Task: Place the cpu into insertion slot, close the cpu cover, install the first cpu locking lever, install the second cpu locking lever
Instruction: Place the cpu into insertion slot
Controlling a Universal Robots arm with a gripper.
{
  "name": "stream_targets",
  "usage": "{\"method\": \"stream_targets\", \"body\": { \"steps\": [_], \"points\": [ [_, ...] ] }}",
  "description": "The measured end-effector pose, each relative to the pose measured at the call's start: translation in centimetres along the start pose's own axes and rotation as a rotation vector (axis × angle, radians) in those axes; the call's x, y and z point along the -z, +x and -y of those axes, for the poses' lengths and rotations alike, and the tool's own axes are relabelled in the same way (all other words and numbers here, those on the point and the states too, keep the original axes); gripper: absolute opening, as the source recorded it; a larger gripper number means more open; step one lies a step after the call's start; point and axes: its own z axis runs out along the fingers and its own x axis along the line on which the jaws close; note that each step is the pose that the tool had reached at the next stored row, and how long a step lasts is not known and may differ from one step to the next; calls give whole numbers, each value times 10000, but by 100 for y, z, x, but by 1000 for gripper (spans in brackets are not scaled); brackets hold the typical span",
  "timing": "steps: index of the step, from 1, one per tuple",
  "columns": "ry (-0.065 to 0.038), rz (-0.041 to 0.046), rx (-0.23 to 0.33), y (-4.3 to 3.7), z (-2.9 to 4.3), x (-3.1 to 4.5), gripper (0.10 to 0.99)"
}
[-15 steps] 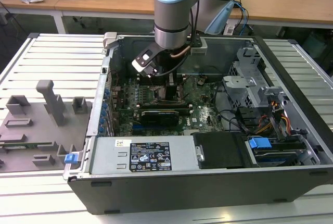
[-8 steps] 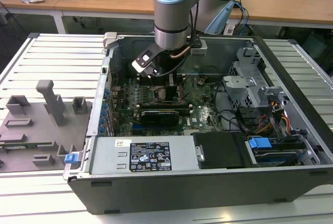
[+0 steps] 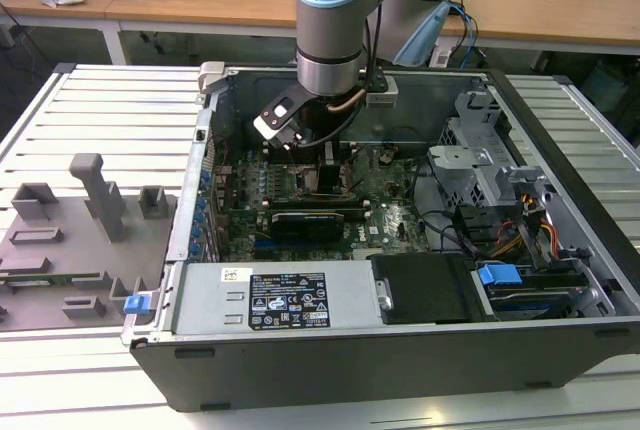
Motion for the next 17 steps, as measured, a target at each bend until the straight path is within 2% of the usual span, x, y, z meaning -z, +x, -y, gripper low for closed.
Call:
{"method": "stream_targets", "body": {
  "steps": [1, 5, 12, 17],
  "points": [
    [1, 1, 1, 6, 0, 1, 608],
    [1, -26, 1, 44, -1, -2, 608],
    [1, -59, 0, 60, -2, -4, 608],
    [3, -58, 0, 59, -5, 60, 608]
  ]
}}
